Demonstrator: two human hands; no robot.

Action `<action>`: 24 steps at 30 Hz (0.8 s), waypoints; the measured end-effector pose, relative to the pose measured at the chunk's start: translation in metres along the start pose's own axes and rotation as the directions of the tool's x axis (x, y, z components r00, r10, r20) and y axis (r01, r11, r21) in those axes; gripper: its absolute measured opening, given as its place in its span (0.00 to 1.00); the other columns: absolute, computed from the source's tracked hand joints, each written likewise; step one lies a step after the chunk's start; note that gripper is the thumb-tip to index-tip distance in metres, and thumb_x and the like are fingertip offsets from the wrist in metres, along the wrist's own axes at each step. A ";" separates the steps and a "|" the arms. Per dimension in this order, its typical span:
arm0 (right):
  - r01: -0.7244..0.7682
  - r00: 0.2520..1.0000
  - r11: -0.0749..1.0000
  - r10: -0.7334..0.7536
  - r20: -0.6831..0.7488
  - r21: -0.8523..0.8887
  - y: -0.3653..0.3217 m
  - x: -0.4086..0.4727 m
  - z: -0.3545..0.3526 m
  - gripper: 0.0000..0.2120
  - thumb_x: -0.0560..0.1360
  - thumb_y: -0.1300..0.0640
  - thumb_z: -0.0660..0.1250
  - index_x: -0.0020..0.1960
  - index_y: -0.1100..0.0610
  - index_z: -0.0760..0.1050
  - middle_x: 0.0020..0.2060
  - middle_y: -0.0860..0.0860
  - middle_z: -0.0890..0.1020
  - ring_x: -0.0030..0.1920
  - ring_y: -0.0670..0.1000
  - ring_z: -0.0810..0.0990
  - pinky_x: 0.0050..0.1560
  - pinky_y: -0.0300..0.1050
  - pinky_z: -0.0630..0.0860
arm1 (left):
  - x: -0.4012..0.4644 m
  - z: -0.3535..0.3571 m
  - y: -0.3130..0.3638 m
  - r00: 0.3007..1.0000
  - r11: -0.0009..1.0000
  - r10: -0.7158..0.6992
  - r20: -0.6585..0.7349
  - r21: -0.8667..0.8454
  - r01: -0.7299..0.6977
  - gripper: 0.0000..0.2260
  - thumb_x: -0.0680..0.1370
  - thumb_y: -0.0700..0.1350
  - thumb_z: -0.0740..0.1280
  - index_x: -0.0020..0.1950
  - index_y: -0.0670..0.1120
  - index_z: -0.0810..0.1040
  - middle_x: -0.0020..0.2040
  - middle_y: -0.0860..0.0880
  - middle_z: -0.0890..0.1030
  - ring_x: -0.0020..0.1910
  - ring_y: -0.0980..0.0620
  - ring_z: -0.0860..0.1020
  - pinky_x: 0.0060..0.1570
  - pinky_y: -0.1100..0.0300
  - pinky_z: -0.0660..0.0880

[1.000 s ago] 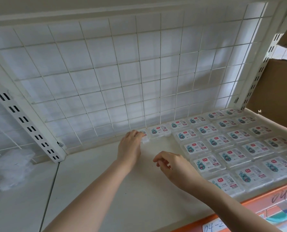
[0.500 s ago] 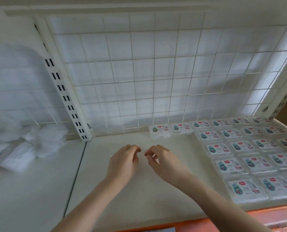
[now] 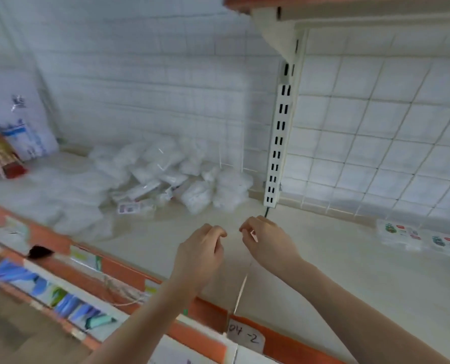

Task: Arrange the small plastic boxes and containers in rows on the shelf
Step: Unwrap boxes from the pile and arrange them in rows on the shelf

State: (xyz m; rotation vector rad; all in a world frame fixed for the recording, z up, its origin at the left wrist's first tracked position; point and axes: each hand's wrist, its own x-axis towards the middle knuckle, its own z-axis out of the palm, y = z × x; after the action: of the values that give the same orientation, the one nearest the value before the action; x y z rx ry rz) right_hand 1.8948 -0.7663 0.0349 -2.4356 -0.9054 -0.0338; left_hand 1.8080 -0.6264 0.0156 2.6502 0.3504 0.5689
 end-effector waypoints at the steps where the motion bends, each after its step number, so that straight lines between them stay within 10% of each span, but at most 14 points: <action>1: 0.016 1.000 1.000 -0.016 -0.004 -0.002 -0.008 0.006 0.007 0.10 0.79 0.53 0.58 0.56 0.52 0.75 0.52 0.48 0.77 0.53 0.50 0.75 0.46 0.44 0.71 | -0.002 -0.006 -0.010 1.000 1.000 -0.015 -0.007 0.008 0.015 0.11 0.78 0.42 0.59 0.58 0.51 0.76 0.54 0.54 0.76 0.52 0.52 0.76 0.48 0.57 0.71; 24: -0.225 0.951 0.972 0.206 -0.232 -0.062 -0.029 0.095 0.043 0.24 0.77 0.53 0.63 0.69 0.59 0.61 0.67 0.55 0.62 0.67 0.59 0.61 0.67 0.49 0.63 | 0.078 -0.008 -0.081 0.989 0.991 -0.132 0.074 0.001 0.132 0.24 0.78 0.44 0.59 0.74 0.50 0.57 0.70 0.42 0.64 0.69 0.43 0.62 0.65 0.48 0.62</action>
State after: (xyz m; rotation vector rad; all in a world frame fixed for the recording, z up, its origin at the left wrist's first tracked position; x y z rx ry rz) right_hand 1.9443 -0.6698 0.0317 -2.5348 -0.5452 -0.2695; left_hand 1.8608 -0.5272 0.0136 2.6118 0.4973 0.4288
